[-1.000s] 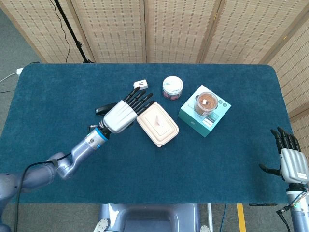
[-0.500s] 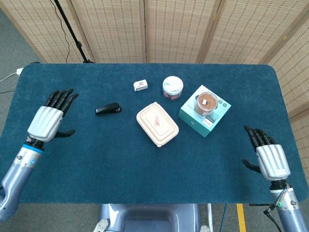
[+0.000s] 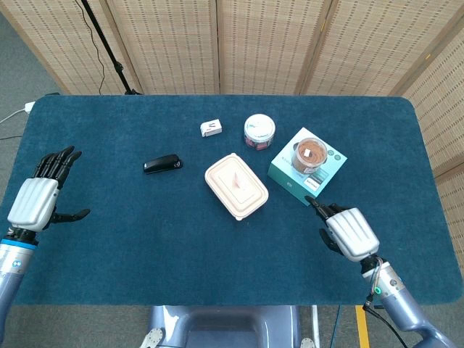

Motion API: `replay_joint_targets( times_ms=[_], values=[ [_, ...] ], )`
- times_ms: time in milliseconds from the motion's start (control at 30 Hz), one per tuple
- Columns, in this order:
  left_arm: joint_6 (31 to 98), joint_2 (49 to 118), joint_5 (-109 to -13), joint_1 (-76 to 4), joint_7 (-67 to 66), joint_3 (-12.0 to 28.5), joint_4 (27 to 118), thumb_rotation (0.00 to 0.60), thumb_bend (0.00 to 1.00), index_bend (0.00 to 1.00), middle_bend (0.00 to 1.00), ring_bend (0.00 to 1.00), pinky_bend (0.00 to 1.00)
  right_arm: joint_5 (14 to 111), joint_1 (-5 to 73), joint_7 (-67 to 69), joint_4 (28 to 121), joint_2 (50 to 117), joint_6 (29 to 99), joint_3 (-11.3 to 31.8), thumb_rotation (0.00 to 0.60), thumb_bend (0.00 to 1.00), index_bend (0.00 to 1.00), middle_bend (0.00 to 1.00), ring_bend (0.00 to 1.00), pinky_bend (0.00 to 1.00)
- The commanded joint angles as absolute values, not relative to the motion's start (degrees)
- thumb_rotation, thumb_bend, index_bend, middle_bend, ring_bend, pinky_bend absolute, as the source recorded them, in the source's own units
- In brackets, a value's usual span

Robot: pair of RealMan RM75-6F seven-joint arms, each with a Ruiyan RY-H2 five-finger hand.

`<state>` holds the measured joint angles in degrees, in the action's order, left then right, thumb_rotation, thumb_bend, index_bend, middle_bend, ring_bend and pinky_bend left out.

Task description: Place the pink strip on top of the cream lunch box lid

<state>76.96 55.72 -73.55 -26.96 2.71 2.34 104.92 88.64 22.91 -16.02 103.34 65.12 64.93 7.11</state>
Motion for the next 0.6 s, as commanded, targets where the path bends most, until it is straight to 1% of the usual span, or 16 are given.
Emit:
replay_joint_targets(
  times_ms=[33,133,200,400,500,533,600],
  values=[
    [78.1,55.7,-75.3,-25.5,3.9,2.4,104.7,0.600,0.00,0.00,0.00,0.00,0.00,86.8,26.4,-19.4,103.3,67.1,60.8,8.0,0.600,0.58,0.05,0.35,0.40,0.58],
    [78.2,55.8,-76.4,-24.6,4.6,2.4,104.3,0.600,0.00,0.00,0.00,0.00,0.00,85.2,28.7,-22.8,103.4,68.3,58.5,8.8,0.600,0.60,0.04,0.30,0.35,0.54],
    [78.4,55.9,-77.3,-24.2,5.0,2.7,104.0,0.600,0.00,0.00,0.00,0.00,0.00,83.7,30.2,-25.4,103.5,69.1,57.1,9.4,0.600,0.62,0.04,0.29,0.33,0.53],
    [77.2,56.0,-77.4,-23.8,5.4,3.5,103.3,0.600,0.00,0.00,0.00,0.00,0.00,78.5,34.1,-29.1,104.0,69.7,52.5,10.4,0.600,0.61,0.00,0.35,0.38,0.52],
    [76.7,56.0,-77.3,-23.6,5.5,4.0,103.2,0.600,0.00,0.00,0.00,0.00,0.00,76.9,35.6,-31.3,103.3,70.0,51.7,10.6,0.600,0.60,0.00,0.33,0.36,0.44],
    [76.6,56.0,-77.3,-23.5,5.5,4.2,103.1,0.600,0.00,0.00,0.00,0.00,0.00,76.5,36.1,-32.9,102.8,70.3,51.8,10.6,0.600,0.60,0.00,0.32,0.35,0.43],
    [76.3,56.1,-77.3,-23.4,5.3,4.4,103.1,0.600,0.00,0.00,0.00,0.00,0.00,75.6,37.0,-34.8,102.2,70.7,51.5,10.6,0.600,0.59,0.00,0.34,0.36,0.44]
  ],
)
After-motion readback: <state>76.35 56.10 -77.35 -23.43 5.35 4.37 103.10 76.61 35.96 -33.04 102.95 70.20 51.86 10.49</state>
